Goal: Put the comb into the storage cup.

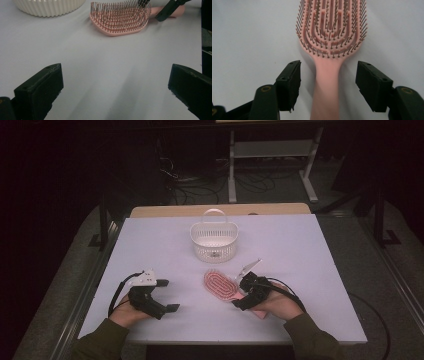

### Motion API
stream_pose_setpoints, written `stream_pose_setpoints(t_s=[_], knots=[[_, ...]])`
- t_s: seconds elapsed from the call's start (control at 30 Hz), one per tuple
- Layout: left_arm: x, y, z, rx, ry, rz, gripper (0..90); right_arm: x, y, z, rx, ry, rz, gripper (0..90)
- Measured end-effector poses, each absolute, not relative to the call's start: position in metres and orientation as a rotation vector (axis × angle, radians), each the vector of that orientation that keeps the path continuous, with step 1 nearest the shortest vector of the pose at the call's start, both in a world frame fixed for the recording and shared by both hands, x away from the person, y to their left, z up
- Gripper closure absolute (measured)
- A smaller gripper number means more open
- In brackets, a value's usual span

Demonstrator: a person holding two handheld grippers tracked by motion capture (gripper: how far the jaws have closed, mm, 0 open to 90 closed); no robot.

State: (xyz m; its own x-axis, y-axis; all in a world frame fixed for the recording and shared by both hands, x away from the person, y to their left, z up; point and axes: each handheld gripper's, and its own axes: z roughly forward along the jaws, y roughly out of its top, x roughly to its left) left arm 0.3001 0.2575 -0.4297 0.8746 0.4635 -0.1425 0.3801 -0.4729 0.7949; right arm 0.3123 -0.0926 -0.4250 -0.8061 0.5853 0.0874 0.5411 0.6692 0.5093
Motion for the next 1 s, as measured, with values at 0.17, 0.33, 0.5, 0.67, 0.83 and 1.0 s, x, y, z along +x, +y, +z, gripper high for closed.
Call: stream_pose_setpoints(t_s=[0.17,0.33,0.5,0.67,0.83,1.0], knots=[[0.3001,0.2573,-0.4298,2.120,0.609,0.115,0.0,0.3127,-0.0924,-0.4260,0.957,2.807,0.793,42.4],[0.3003,0.2574,-0.4298,2.119,0.609,0.115,0.0,0.3133,-0.0909,-0.4273,0.967,2.818,0.774,49.1],[0.3004,0.2574,-0.4298,2.120,0.608,0.115,0.0,0.3141,-0.0894,-0.4276,0.965,2.817,0.763,52.7],[0.3004,0.2575,-0.4298,2.118,0.609,0.115,0.0,0.3150,-0.0874,-0.4283,0.959,2.813,0.751,54.6],[0.3004,0.2575,-0.4298,2.117,0.611,0.114,0.0,0.3153,-0.0861,-0.4286,0.958,2.807,0.737,58.9],[0.3004,0.2574,-0.4298,2.118,0.609,0.114,0.0,0.3141,-0.0835,-0.4289,0.925,2.803,0.713,61.1]])
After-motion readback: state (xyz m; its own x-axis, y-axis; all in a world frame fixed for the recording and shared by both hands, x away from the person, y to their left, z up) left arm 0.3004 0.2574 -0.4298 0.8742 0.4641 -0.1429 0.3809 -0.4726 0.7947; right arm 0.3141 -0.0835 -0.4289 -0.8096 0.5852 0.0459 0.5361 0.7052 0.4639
